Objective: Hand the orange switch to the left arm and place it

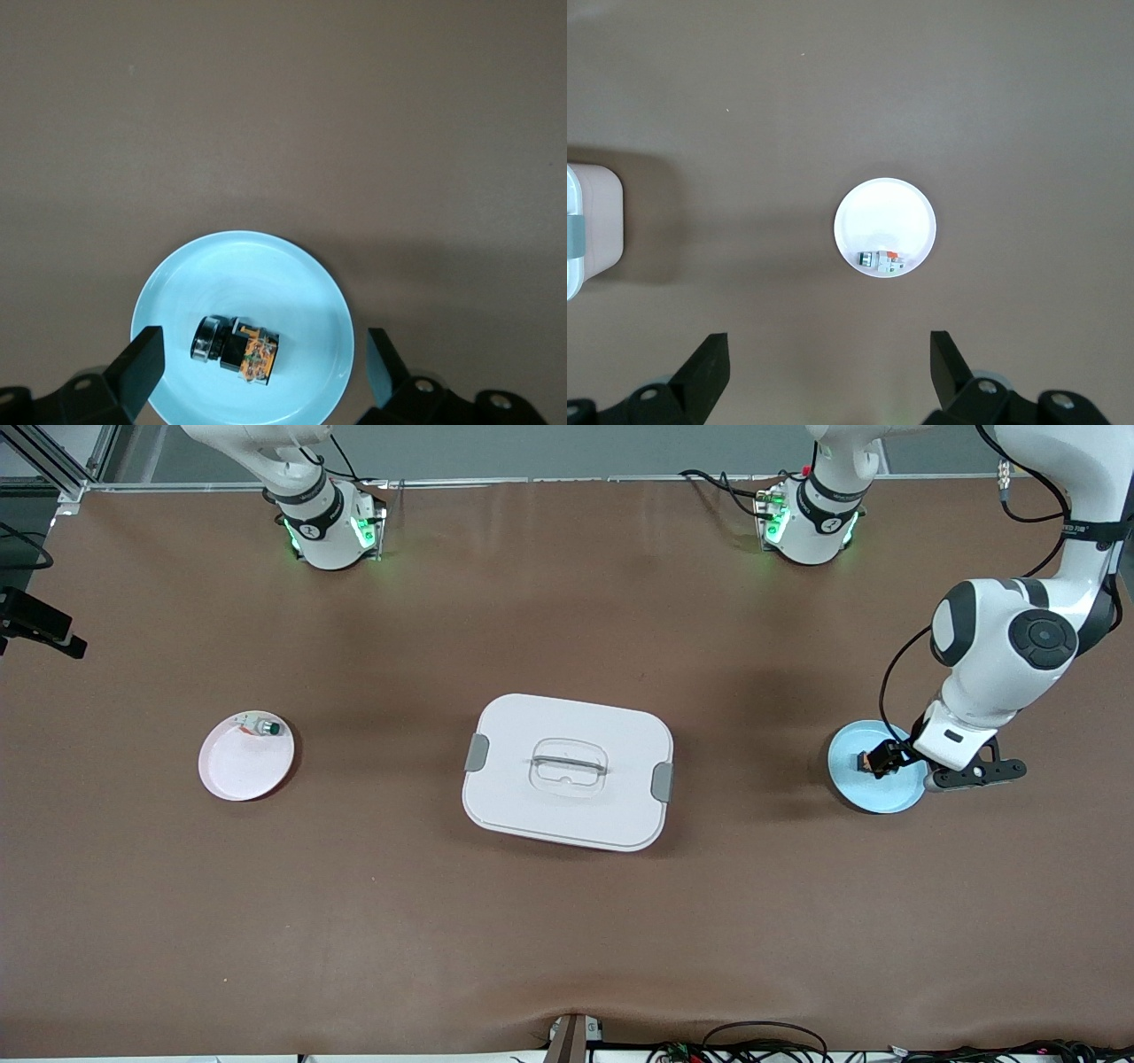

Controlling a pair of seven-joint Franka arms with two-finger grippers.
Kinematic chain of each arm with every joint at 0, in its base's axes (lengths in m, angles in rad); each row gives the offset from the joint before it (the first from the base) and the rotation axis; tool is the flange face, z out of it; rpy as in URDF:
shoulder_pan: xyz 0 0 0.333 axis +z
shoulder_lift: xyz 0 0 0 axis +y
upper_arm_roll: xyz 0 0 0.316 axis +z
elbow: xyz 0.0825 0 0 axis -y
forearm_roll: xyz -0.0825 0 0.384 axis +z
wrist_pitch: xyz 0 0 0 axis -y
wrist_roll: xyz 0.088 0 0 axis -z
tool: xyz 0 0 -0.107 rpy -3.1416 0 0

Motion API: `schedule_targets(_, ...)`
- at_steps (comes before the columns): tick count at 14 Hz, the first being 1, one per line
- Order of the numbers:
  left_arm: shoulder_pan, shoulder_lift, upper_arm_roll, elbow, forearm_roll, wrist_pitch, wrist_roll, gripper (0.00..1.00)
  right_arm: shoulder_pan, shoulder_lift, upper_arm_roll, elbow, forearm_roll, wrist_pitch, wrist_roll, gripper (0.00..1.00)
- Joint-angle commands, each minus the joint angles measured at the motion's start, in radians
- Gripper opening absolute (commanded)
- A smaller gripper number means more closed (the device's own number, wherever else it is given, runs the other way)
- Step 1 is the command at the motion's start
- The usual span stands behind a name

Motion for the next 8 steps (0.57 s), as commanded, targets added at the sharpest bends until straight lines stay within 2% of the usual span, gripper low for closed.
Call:
schedule_targets(1,0.013,-0.025,-0.012,0.007,-0.027,-0.016,0.029,1.00,-0.005,-0.020,0.002,-0.007,0.011,-0.003,0.013,1.00)
schedule_targets(3,0.013,-0.035,-0.012,0.022,-0.034,-0.029,0.052,1.00,-0.004,-0.020,0.002,-0.007,0.010,-0.001,0.013,1.00)
schedule_targets(6,0.011,-0.022,-0.010,0.132,-0.068,-0.185,0.092,1.00,-0.004,-0.020,0.002,-0.007,0.007,0.005,0.013,1.00)
schedule_targets(8,0.010,-0.022,-0.012,0.168,-0.070,-0.217,0.089,1.00,-0.004,-0.020,0.002,-0.007,0.008,0.006,0.013,1.00)
